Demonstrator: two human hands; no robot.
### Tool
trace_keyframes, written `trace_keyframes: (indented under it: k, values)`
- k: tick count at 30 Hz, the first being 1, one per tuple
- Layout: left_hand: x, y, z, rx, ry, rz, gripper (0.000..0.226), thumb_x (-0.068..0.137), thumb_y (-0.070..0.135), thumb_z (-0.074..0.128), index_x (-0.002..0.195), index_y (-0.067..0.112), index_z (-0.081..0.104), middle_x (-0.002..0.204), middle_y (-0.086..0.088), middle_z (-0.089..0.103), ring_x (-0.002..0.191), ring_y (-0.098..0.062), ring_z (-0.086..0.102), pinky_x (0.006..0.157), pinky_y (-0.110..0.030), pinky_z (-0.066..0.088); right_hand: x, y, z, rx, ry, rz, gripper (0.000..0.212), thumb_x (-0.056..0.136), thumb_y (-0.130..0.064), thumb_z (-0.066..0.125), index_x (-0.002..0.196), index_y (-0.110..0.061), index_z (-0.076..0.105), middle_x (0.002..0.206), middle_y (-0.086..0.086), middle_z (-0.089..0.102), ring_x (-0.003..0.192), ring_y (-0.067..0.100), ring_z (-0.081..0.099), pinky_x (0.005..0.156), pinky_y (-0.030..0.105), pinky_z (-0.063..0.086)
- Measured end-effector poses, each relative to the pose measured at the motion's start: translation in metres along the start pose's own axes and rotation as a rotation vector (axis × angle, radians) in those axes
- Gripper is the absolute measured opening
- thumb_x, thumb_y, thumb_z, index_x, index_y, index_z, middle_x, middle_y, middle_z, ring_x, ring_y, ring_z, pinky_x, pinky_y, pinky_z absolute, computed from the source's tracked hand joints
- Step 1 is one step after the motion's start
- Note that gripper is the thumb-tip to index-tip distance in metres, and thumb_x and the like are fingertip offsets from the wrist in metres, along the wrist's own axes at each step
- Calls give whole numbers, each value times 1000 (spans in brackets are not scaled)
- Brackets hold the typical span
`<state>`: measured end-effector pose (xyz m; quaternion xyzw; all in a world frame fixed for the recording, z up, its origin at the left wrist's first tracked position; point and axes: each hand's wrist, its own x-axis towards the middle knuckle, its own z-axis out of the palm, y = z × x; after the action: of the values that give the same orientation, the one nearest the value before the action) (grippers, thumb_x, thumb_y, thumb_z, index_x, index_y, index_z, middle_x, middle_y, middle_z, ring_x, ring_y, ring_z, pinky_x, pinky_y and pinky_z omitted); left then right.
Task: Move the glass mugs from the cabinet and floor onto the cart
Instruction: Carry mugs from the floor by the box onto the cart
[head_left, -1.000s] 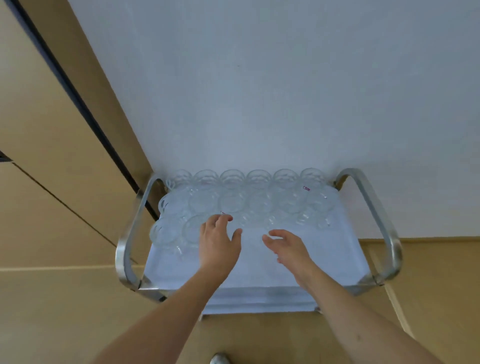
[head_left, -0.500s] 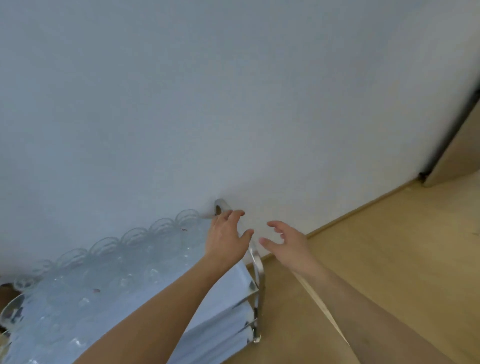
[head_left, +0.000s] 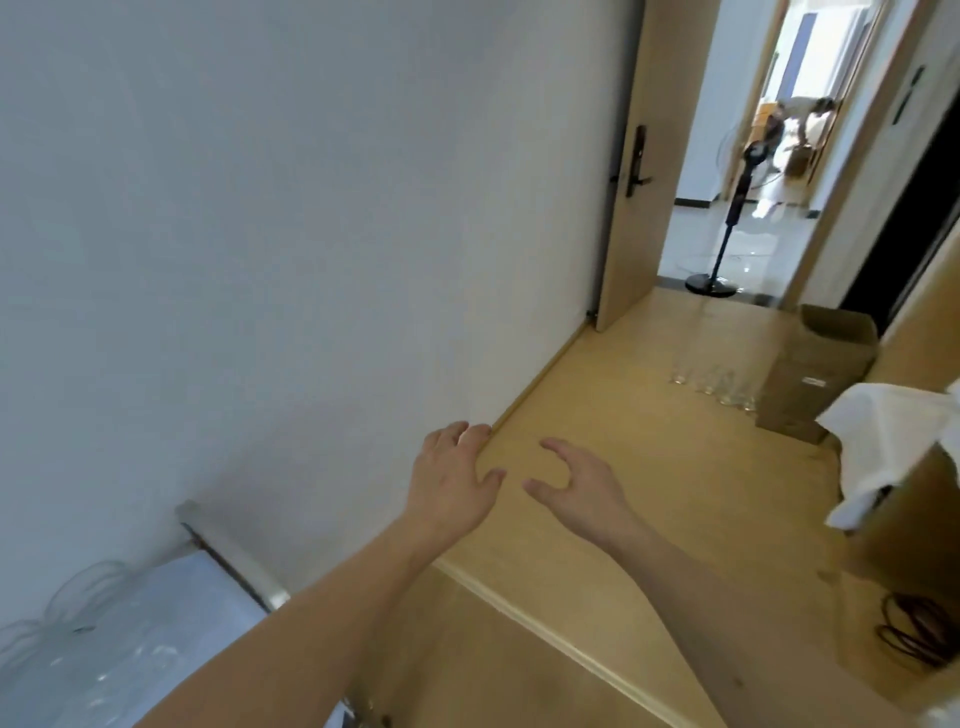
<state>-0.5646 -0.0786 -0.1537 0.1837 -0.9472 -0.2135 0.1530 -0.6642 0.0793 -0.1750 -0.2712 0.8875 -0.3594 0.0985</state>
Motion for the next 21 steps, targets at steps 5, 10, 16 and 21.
trace_keyframes:
  k: [5,10,16,21]
  values:
    - [45,32,28,15,-80,142,59,92,43,61,145,23,46,150,-9,43,140,-27,33,116,-35,27,9,38,-25,-5,93,131,68,84,-52,71,144,-28,49,144,1,54,135,24,46,111,35,36]
    - [95,52,59,-17,-127,261,59,92,45,61,145,24,46,151,-8,44,140,-25,33,117,-38,28,32,66,-45,-50,169,231,70,83,-54,70,144,-27,49,143,1,55,133,24,48,111,36,37]
    - [170,58,86,-26,-212,369,58,93,46,59,146,26,44,153,-7,41,143,-24,31,116,-37,29,86,77,-60,-56,265,332,67,87,-52,68,146,-29,46,146,-1,51,135,22,45,112,36,36]
    - [236,52,98,-57,-265,414,59,92,46,61,146,26,44,152,-7,41,142,-25,32,116,-38,30,136,78,-63,-47,317,407,68,86,-51,69,146,-29,45,145,0,52,134,23,46,110,36,38]
